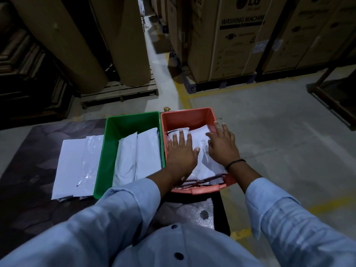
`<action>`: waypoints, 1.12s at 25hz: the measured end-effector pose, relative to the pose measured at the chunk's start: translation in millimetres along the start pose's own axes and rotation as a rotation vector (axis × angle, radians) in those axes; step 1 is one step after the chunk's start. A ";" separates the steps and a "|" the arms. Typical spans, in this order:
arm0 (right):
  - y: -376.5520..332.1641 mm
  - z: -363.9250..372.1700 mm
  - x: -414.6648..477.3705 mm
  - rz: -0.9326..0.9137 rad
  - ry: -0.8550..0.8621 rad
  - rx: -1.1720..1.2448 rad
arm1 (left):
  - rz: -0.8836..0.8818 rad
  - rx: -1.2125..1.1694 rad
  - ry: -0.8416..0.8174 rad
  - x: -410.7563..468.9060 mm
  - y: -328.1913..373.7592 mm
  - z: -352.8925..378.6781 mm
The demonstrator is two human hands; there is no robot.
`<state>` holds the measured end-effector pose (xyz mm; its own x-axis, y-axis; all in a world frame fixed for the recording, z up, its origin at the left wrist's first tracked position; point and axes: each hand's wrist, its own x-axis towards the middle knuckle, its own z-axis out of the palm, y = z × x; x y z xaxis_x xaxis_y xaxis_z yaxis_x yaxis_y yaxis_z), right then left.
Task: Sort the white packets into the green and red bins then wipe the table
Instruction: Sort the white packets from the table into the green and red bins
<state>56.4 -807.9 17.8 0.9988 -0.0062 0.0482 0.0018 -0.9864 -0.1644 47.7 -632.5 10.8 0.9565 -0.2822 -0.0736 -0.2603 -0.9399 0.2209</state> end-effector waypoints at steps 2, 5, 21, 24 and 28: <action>-10.3 -3.4 5.7 -0.007 0.027 0.000 | 0.024 -0.006 0.076 -4.2 -12.4 -15.2; -36.4 -8.5 15.7 -0.034 0.081 0.038 | -0.020 -0.020 0.120 -9.7 -41.4 -36.1; -279.8 15.6 39.1 -0.189 0.086 0.314 | -0.331 -0.234 0.268 -73.3 -282.8 -97.9; -319.6 29.0 39.3 -0.243 0.060 0.317 | -0.379 -0.250 0.262 -89.3 -327.5 -91.3; -369.4 43.6 33.8 -0.280 0.045 0.305 | -0.343 -0.261 0.179 -101.6 -376.3 -65.6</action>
<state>91.5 -436.5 37.2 0.9547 0.2412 0.1742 0.2938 -0.8572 -0.4229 57.2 -237.5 -1.1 0.9952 0.0953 -0.0213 0.0946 -0.8871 0.4518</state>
